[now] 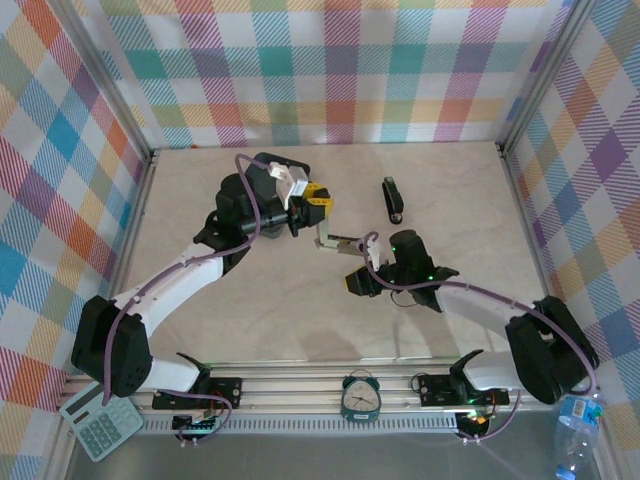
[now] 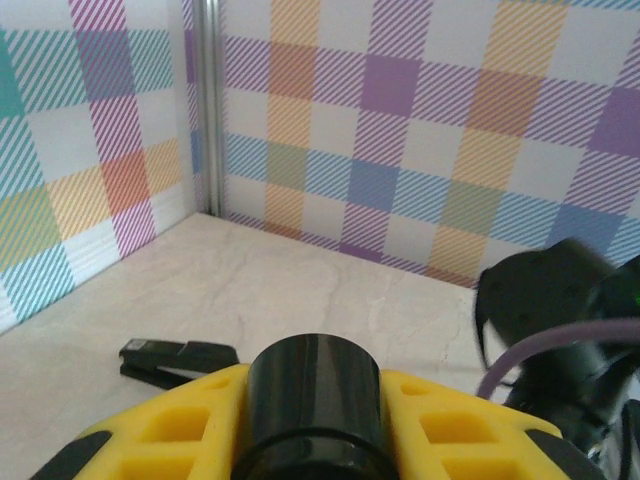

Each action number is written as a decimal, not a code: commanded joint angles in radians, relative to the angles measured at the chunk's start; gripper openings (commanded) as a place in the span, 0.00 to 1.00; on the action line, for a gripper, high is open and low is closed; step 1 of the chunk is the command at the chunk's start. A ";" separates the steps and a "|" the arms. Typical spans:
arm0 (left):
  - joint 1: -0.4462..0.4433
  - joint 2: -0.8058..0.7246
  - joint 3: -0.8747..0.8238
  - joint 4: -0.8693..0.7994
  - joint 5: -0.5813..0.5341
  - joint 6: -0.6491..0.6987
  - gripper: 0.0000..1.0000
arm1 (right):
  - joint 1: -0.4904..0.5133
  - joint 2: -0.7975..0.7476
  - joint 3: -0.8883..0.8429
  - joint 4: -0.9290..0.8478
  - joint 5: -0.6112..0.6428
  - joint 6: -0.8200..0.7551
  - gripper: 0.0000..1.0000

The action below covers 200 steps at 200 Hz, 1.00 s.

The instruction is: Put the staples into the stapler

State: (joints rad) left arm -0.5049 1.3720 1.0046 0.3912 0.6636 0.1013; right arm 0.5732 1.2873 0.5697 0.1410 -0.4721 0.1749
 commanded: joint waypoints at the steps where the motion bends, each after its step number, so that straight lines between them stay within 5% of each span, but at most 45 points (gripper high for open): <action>1: 0.006 -0.031 0.026 0.031 -0.023 0.057 0.00 | 0.005 -0.102 -0.026 -0.016 -0.016 -0.038 0.34; 25: 0.006 -0.021 0.047 -0.008 -0.006 0.072 0.00 | 0.002 -0.216 -0.026 -0.056 0.068 0.027 0.39; 42: 0.006 -0.014 0.046 0.006 0.010 0.049 0.00 | -0.026 -0.239 0.018 -0.075 0.196 0.164 0.51; 69: 0.006 -0.011 0.044 0.026 0.036 0.040 0.00 | -0.047 -0.193 0.131 -0.119 0.096 0.044 0.57; 112: 0.006 0.025 0.061 0.102 0.128 -0.017 0.00 | -0.051 -0.163 0.153 -0.120 -0.037 -0.367 0.58; 200: 0.002 0.084 0.091 0.323 0.121 -0.201 0.00 | -0.090 0.014 0.104 0.007 -0.225 -0.390 0.47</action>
State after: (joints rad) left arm -0.5053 1.4578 1.0401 0.5343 0.7547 -0.0269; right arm 0.4828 1.2720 0.6655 0.1120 -0.5915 -0.1448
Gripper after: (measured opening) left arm 0.304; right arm 0.473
